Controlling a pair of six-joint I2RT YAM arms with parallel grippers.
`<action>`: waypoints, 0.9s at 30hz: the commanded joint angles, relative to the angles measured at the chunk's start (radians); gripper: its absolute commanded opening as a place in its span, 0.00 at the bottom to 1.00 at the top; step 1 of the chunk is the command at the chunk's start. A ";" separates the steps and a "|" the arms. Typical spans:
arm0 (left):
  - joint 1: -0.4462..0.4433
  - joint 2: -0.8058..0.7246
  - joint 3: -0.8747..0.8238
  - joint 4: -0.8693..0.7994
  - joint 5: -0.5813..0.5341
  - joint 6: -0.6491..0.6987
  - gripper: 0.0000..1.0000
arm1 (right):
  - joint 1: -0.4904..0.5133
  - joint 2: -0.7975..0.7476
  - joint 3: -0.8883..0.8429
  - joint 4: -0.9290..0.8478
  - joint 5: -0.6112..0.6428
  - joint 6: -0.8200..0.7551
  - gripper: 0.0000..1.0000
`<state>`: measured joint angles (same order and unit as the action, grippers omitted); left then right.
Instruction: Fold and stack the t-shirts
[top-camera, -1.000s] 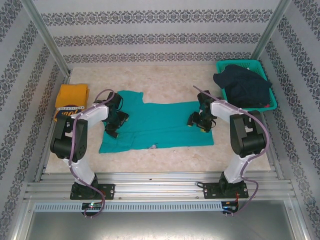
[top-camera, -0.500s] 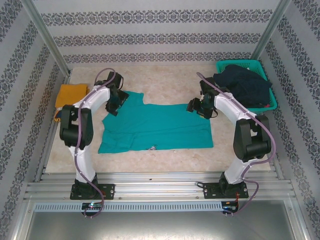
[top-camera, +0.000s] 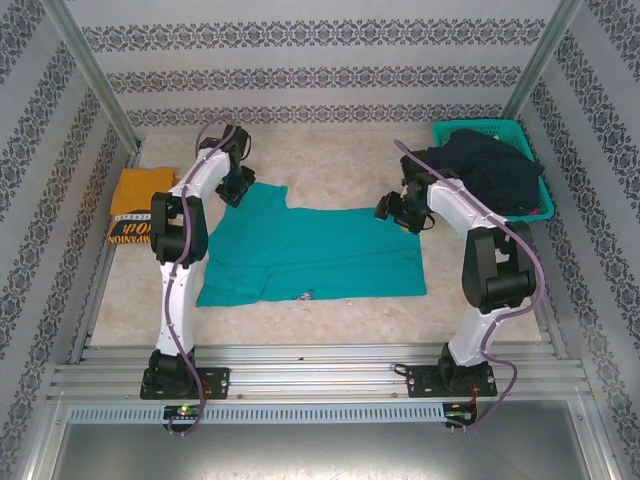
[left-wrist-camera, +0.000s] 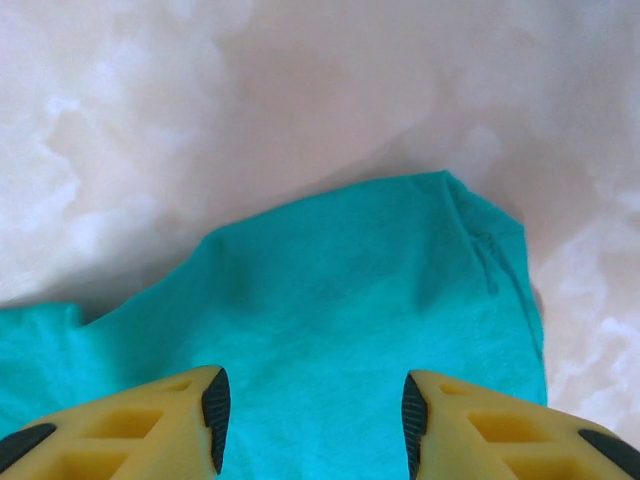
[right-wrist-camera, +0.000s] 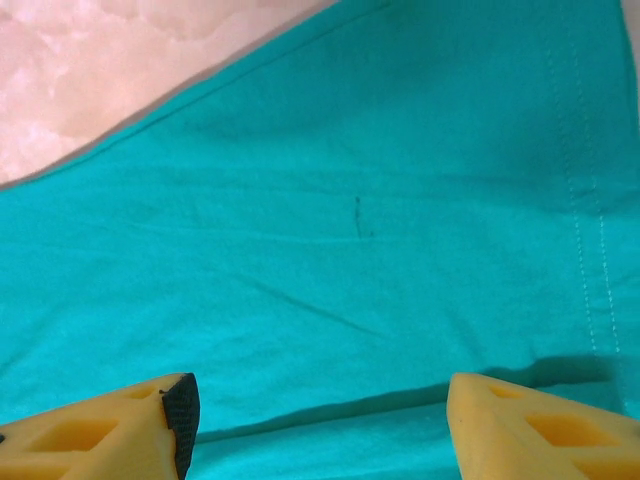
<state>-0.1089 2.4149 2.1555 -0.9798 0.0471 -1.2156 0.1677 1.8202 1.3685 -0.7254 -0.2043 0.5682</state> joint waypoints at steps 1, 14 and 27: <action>0.017 0.063 0.092 -0.128 -0.024 -0.009 0.50 | -0.011 0.031 0.048 -0.022 -0.010 -0.011 0.67; 0.014 0.108 0.064 -0.163 0.030 -0.067 0.49 | -0.042 0.101 0.126 -0.026 -0.008 0.014 0.67; 0.021 0.130 0.125 -0.151 0.039 -0.055 0.00 | -0.063 0.174 0.219 -0.070 0.001 0.060 0.67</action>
<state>-0.1017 2.5038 2.2589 -1.1027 0.0784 -1.2778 0.1066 1.9724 1.5513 -0.7620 -0.2070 0.6067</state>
